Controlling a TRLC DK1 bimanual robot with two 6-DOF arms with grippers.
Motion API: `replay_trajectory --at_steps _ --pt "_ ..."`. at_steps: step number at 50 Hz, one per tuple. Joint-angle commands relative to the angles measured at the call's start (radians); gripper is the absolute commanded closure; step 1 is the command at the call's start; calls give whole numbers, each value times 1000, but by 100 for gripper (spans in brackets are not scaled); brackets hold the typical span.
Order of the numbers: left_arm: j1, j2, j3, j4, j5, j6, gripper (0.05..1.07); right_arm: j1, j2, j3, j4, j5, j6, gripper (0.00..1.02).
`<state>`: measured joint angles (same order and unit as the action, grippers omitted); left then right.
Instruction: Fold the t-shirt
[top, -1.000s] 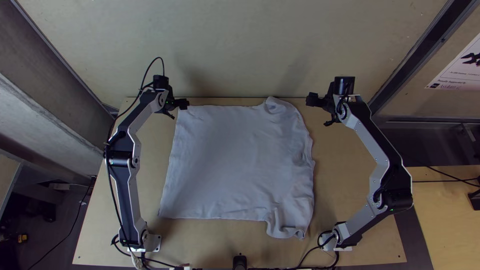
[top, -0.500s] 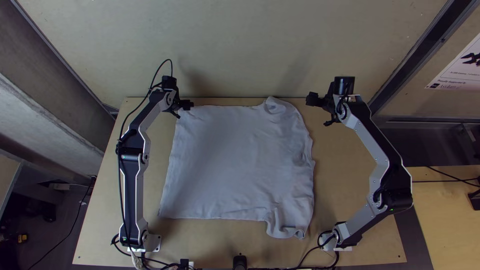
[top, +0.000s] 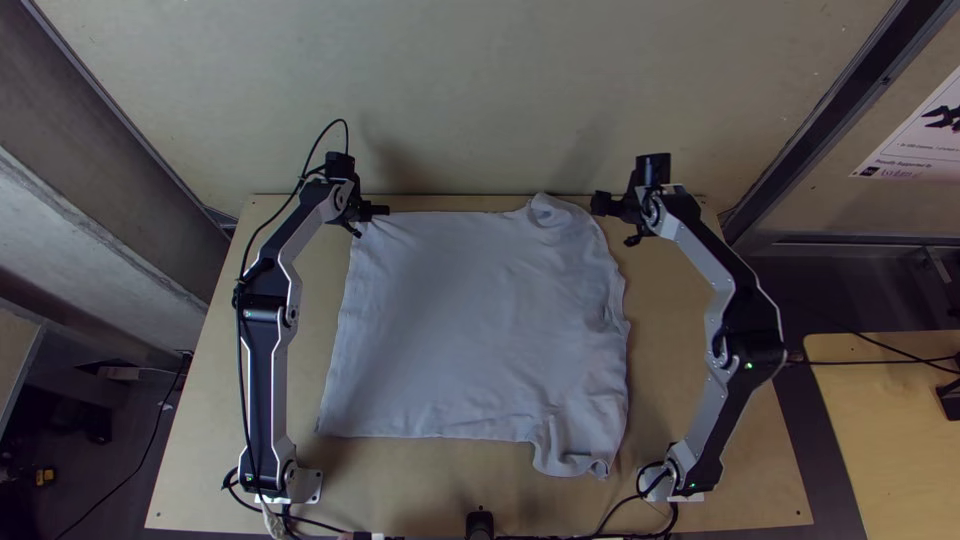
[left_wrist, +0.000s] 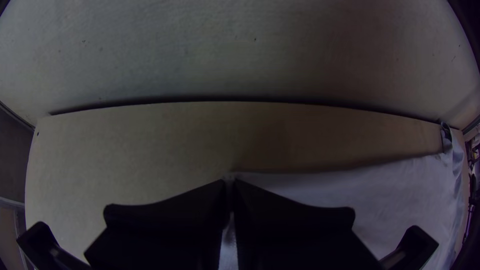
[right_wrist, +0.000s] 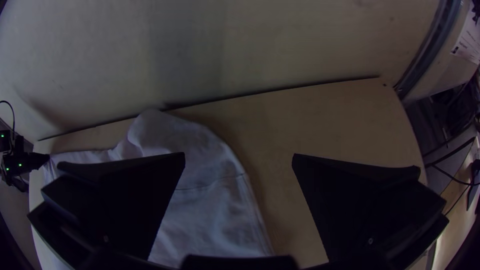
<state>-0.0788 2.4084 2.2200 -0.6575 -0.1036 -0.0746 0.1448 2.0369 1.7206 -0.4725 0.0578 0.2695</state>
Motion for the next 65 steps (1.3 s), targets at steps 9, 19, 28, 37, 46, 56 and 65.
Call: replay_trajectory --at_steps 9,19,28,37,46,56,65 --pt "-16 -111 -14 -31 2 7 104 15 223 274 -167 -27 25 7" --pt "-21 -134 -28 -39 21 6 104 12 350 419 -186 -50 34 13" --pt "-22 -138 -28 -47 21 7 104 15 471 588 -287 -85 59 13" --pt "-22 -137 -29 -47 21 6 104 26 514 600 -281 -96 65 20" --pt "-26 -138 -31 -54 21 4 104 27 540 611 -267 -119 51 91" --pt "-27 -143 -31 -60 21 4 104 21 526 613 -258 -139 50 100" --pt "-27 -160 -28 -59 22 -5 104 7 479 613 -256 -139 51 100"
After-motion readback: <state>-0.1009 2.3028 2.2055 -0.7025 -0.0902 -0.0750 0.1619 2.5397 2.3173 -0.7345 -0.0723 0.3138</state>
